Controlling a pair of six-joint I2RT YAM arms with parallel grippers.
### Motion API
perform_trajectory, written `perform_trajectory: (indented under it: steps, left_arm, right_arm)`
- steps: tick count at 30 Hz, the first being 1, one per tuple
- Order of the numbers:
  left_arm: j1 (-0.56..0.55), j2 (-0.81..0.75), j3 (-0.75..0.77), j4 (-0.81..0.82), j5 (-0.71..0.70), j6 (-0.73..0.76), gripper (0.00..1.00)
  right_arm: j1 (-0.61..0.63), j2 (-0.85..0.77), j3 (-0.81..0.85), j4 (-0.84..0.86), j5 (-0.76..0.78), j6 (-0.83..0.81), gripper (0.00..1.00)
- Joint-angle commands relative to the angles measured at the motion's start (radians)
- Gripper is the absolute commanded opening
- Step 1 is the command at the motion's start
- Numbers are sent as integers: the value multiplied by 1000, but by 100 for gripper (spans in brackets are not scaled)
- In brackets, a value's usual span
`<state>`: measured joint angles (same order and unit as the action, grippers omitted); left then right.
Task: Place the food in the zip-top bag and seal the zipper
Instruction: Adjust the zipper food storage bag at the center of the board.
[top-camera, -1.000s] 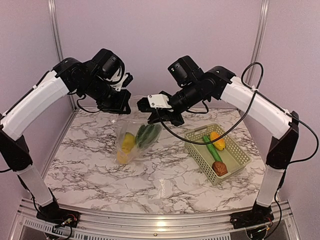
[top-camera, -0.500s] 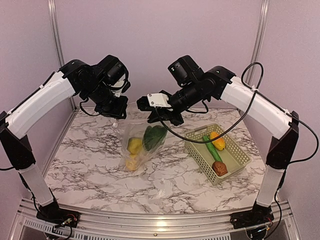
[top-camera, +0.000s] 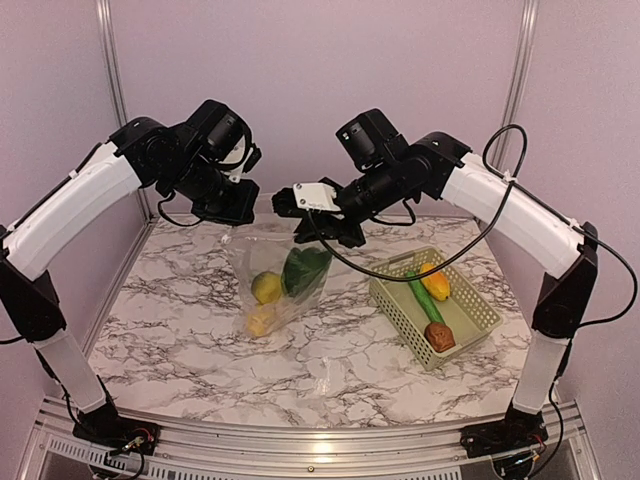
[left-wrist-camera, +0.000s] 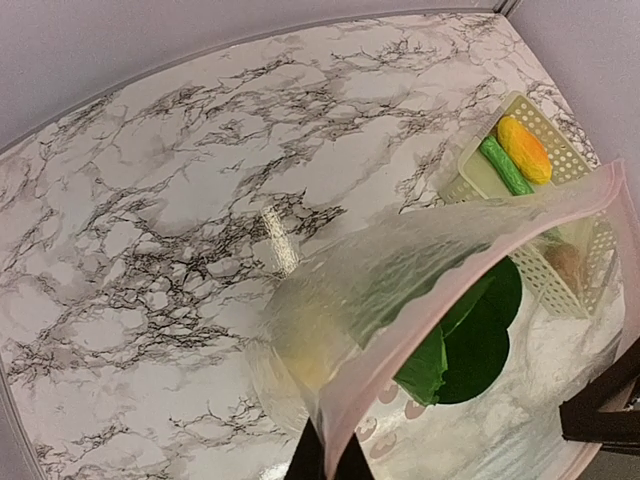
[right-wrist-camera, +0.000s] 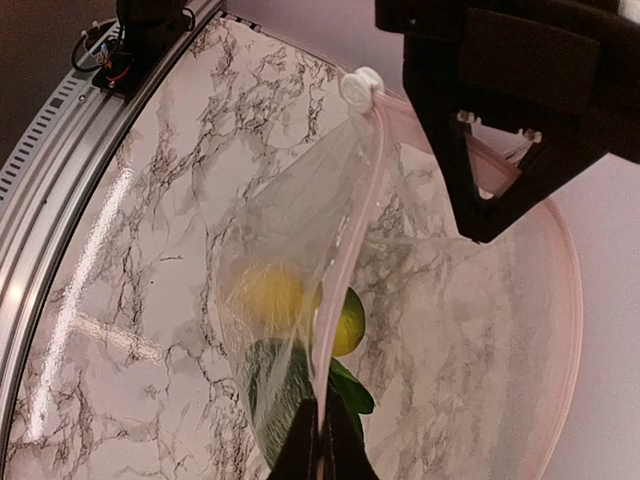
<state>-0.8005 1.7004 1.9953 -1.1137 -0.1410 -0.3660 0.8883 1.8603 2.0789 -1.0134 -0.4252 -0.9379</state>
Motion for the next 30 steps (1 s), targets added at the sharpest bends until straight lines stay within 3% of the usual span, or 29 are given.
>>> perform_trajectory:
  steps: [1, 8, 19, 30]
  left_arm:
    - [0, -26, -23, 36, -1, 16, 0]
    - [0, -14, -34, 67, 10, 19, 0]
    - [1, -45, -123, 124, -4, -3, 0]
    - [0, -52, -148, 167, -32, -10, 0]
  right_arm:
    - [5, -21, 5, 21, 32, 27, 12]
    - [-19, -102, -65, 27, 47, 48, 32]
    - [-193, -272, -188, 48, -6, 150, 35]
    - [-501, -377, -480, 62, -77, 196, 34]
